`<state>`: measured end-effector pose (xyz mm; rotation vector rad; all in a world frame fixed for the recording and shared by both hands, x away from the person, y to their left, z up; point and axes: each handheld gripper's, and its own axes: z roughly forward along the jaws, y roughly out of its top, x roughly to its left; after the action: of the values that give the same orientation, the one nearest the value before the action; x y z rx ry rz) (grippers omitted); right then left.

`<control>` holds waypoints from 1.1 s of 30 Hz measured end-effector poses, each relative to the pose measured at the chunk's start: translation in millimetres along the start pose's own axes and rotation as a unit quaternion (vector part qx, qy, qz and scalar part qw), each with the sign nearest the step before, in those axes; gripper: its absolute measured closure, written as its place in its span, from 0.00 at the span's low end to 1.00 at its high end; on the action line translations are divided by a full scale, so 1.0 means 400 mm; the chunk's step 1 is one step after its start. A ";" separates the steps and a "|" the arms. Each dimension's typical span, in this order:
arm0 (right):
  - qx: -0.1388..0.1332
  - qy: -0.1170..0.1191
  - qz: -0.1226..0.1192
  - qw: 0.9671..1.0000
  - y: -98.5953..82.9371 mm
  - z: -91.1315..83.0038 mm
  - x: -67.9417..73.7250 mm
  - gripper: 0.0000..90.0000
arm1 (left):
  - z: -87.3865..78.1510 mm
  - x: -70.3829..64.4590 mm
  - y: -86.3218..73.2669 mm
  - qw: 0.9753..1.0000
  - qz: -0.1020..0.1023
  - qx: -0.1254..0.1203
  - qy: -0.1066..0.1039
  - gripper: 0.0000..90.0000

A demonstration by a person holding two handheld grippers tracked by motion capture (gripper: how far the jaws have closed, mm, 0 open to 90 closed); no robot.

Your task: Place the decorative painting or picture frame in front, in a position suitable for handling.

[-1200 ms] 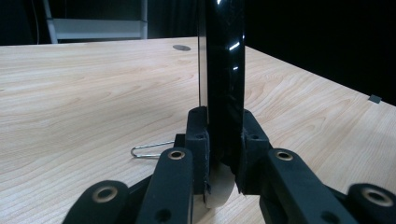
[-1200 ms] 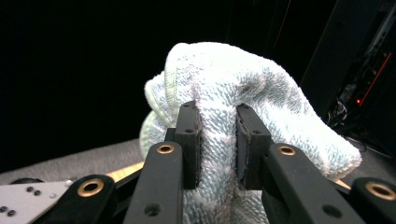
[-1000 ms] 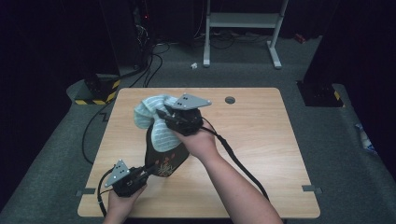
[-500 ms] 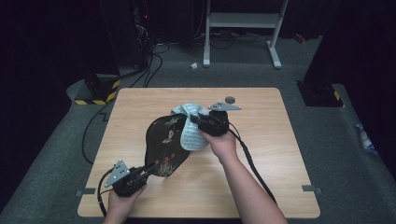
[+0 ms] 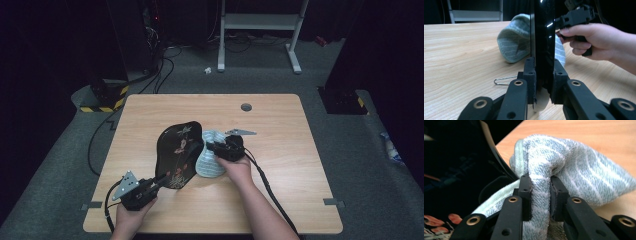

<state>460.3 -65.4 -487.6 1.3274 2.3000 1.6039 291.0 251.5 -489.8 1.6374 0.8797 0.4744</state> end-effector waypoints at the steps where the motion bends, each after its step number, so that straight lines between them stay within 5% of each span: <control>1: 0.002 -0.002 0.000 1.000 -0.005 0.002 -0.002 0.83 | 0.000 0.000 0.000 1.000 0.000 0.000 0.000 0.87; 4: 0.001 0.003 0.009 1.000 -0.008 0.000 -0.004 0.83 | 0.000 0.000 0.000 1.000 0.000 0.000 0.000 0.87; 11: -0.044 0.008 -0.033 0.998 0.063 -0.046 0.058 0.83 | 0.001 0.001 0.000 1.000 -0.002 0.001 0.000 0.87; 16: -0.058 0.010 -0.041 0.997 0.095 -0.063 0.073 0.83 | 0.001 0.001 0.000 1.000 -0.004 0.002 0.001 0.87; 25: -0.001 -0.008 -0.025 1.000 0.016 -0.017 0.029 0.83 | 0.001 0.003 0.002 1.000 -0.002 0.001 0.001 0.87; 33: 0.058 -0.030 -0.036 0.997 -0.054 0.008 0.014 0.83 | 0.002 0.003 0.001 1.000 -0.003 0.000 0.002 0.87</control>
<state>445.1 -61.4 -503.7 1.2802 2.4081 1.4118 292.3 251.7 -489.7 1.6340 0.8876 0.4733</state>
